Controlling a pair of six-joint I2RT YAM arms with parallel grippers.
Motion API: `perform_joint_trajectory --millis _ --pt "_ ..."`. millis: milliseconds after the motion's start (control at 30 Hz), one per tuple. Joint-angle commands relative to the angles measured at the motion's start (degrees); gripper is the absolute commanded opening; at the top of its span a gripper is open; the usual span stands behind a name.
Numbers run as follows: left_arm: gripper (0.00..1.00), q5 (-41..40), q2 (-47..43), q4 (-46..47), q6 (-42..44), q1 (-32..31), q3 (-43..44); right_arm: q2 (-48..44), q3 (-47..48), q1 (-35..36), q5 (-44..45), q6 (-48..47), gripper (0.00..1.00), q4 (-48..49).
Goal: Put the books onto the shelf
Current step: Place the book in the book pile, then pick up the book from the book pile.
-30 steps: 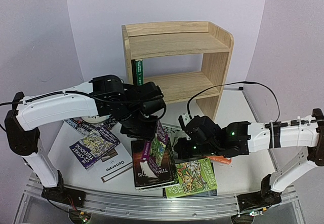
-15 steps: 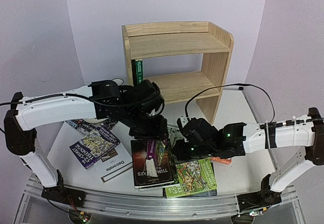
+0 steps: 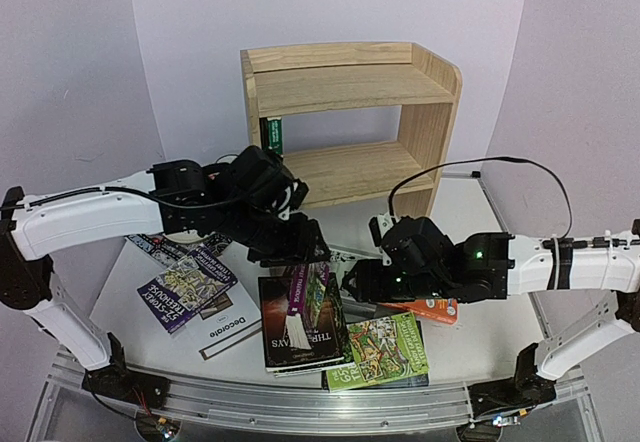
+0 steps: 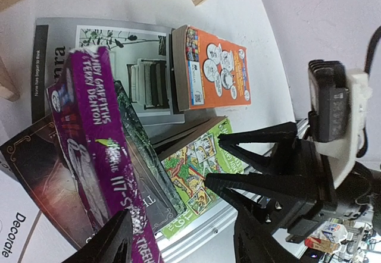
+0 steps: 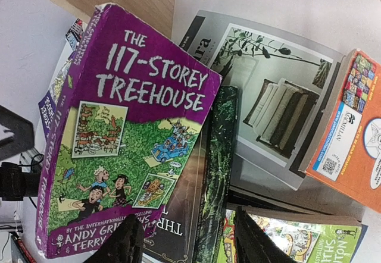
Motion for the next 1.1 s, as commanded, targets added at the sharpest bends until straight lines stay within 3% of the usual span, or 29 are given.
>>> perform_joint_trajectory --millis 0,200,333,467,700,1067 --pt "0.6 0.7 -9.3 4.2 -0.1 4.2 -3.1 -1.1 4.0 -0.2 1.8 3.7 0.61 -3.5" --pt "0.54 1.1 -15.1 4.7 -1.0 7.6 -9.4 4.4 14.3 -0.3 3.0 10.5 0.72 -12.3" --pt "0.51 1.1 -17.3 5.5 -1.5 8.4 -13.6 10.1 22.1 -0.3 4.2 14.1 0.74 -20.1" --pt "0.46 1.1 -19.3 8.1 -1.8 8.8 -18.5 14.5 27.5 -0.1 3.1 15.4 0.76 -21.9" --pt "0.4 3.9 -20.5 16.4 -3.4 8.9 -27.3 20.3 35.1 0.4 3.7 15.9 0.77 -24.8" --pt "0.39 9.2 -16.9 23.7 -1.5 8.8 -30.3 31.3 48.4 0.8 5.1 18.6 0.68 -36.3"
